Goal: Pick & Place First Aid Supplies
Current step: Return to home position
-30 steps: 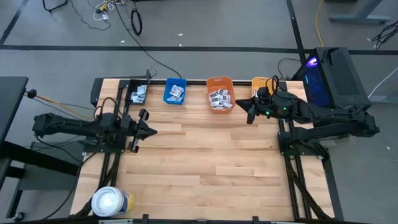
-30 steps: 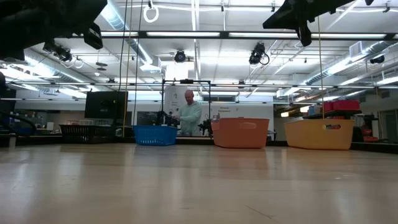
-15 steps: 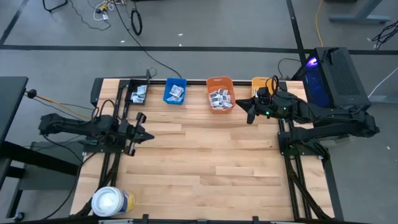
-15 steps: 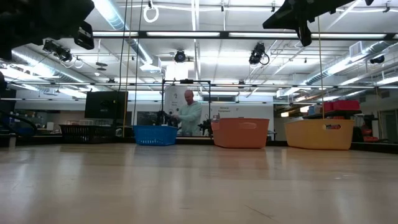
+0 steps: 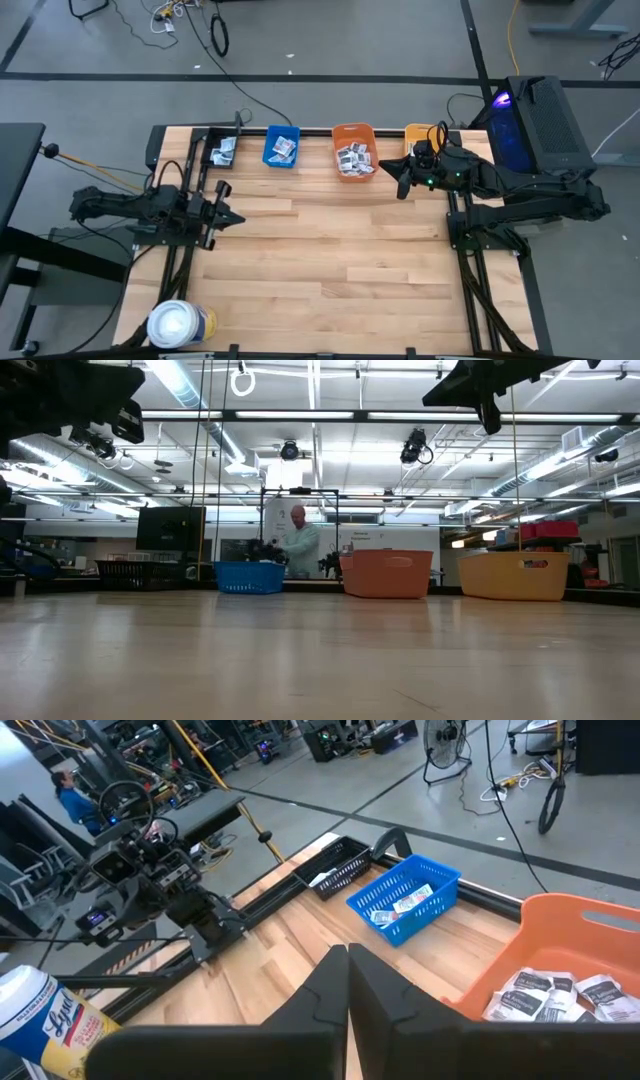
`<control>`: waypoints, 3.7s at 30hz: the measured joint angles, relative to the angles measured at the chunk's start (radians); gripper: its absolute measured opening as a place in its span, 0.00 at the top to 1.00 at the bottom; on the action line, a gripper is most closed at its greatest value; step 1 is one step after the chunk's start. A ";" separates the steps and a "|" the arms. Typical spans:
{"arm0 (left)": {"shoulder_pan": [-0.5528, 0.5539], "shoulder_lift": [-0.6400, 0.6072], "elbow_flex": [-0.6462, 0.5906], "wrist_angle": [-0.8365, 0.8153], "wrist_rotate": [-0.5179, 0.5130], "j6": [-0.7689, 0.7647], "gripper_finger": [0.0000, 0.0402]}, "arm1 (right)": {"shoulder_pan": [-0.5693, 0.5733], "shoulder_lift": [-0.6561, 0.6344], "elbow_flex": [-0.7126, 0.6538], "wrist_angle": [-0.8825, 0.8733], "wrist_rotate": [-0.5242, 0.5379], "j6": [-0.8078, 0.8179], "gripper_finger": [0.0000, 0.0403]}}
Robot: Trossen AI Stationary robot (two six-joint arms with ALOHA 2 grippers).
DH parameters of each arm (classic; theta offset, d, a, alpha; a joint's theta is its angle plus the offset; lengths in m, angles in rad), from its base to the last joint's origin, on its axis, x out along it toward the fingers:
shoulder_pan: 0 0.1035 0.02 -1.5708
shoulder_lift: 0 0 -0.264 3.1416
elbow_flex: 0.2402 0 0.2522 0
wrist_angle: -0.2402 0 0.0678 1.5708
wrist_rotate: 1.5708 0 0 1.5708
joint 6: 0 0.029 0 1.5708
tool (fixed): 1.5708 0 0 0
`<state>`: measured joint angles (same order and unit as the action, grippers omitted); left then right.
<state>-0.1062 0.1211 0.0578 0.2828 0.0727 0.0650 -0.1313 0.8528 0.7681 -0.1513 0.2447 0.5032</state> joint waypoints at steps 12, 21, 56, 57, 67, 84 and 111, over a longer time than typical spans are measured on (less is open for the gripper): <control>0.000 -0.087 0.000 -0.128 -0.013 -0.001 1.00 | 0.000 0.000 0.000 0.000 0.000 0.000 0.97; -0.064 -0.121 0.000 -0.168 -0.098 0.008 1.00 | 0.000 0.000 0.000 0.000 0.000 0.000 0.97; -0.087 -0.103 0.000 -0.098 -0.215 0.026 0.96 | 0.000 0.000 0.000 0.000 0.000 0.000 0.97; -0.087 -0.103 0.000 -0.096 -0.214 0.026 0.96 | 0.000 0.000 0.000 0.000 0.000 0.000 0.97; -0.087 -0.103 0.000 -0.097 -0.214 0.026 0.95 | 0.000 0.000 0.000 0.000 0.000 0.000 0.97; -0.085 -0.102 -0.049 -0.079 -0.191 -0.094 0.95 | 0.000 0.000 0.000 0.000 0.000 0.000 0.97; 0.025 -0.121 -0.050 -0.231 -0.153 -0.106 0.95 | 0.000 0.000 0.000 0.002 0.000 0.000 0.97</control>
<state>-0.0809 0.0005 0.0082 0.0519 -0.0801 -0.0406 -0.1312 0.8524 0.7677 -0.1493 0.2445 0.5035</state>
